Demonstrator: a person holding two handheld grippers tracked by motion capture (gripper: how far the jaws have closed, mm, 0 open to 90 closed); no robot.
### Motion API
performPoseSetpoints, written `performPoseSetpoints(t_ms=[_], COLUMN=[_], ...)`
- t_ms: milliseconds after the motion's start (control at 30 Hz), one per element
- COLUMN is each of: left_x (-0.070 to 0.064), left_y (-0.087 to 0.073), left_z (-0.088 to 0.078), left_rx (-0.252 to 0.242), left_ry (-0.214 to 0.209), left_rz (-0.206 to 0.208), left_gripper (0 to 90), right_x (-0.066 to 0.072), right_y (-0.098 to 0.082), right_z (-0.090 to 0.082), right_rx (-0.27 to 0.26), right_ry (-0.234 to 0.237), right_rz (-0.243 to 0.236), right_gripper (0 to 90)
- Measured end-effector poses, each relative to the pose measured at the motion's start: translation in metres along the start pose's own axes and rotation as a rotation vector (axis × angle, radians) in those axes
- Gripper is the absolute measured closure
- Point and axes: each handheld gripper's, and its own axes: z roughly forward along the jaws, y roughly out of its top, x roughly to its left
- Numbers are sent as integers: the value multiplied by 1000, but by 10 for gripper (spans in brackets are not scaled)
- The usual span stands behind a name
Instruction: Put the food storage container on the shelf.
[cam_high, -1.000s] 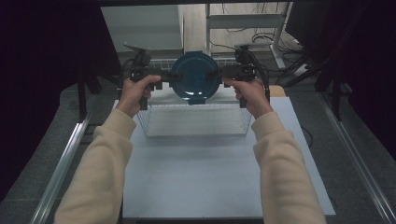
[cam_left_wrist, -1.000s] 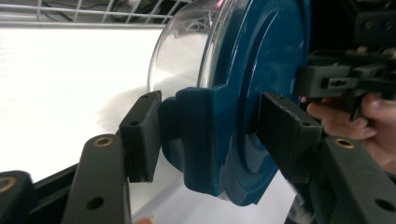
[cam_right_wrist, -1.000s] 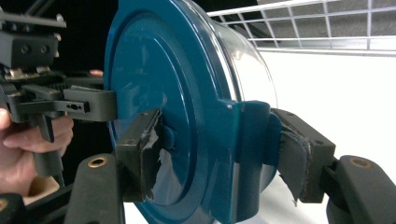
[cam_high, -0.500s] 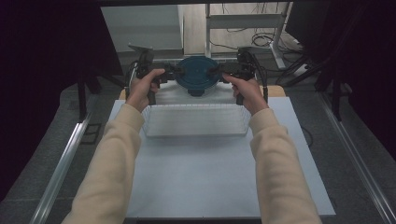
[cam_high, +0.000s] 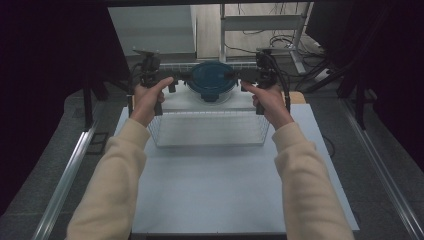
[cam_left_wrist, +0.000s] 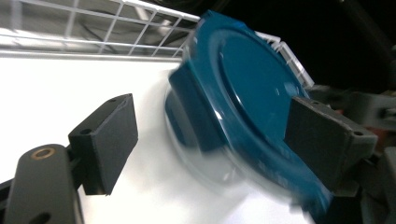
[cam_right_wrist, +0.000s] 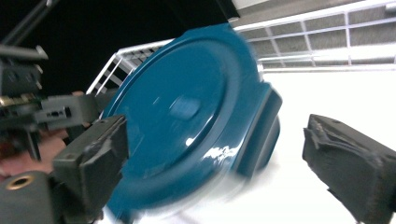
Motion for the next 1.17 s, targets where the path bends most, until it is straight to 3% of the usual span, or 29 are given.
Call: performPoseSetpoints(t_ms=[33, 67, 167, 233, 267, 300, 333, 467, 600, 633, 667, 700, 733, 867, 967, 1167], left_x=[-6, -12, -23, -25, -25, -25, -25, -23, -14, -11, -11, -8, -8, -3, -1, 2], left_y=[-5, -11, -36, -63, -63, -85, -85, -131, -176, -197, -197, -214, -214, -241, -250, -257], left_z=[-7, -14, -33, -46, -46, -56, -56, -74, -77, -73, -73, -69, -69, -60, -56, -63], left_rx=[5, 5, 0, 15, 15, 10, 10, -2, 7, 19, 19, 51, 51, 107, 131, 112], left_ry=[9, 10, -21, -25, -25, -26, -26, -39, -13, 17, 17, 36, 36, 46, 52, 91], left_rz=[36, 68, 120, 142, 142, 161, 161, 202, 218, 225, 225, 249, 249, 238, 234, 236], left_gripper=[170, 170, 171, 171, 172, 173, 174, 176, 179, 189, 189, 190, 195, 195, 195, 194], right_x=[5, 5, 7, 9, 9, 10, 10, 3, -9, -16, -19, -22, -22, -32, -36, -38], right_y=[-9, -9, -30, -54, -54, -75, -75, -120, -163, -183, -193, -202, -202, -245, -261, -267], right_z=[-15, -15, -37, -54, -54, -65, -65, -86, -99, -101, -101, -100, -100, -95, -91, -91], right_rx=[-25, -25, -60, -69, -69, -78, -78, -101, -89, -66, -54, -36, -36, 4, 50, 14], right_ry=[-13, -13, -1, 2, 2, -16, -16, -27, -47, -58, -67, -74, -74, -114, -122, -155], right_rz=[-76, -76, -145, -213, -213, -262, -262, -304, -317, -309, -306, -304, -304, -301, -312, -325], right_gripper=[55, 55, 72, 88, 88, 92, 92, 109, 126, 131, 134, 135, 135, 148, 148, 147])
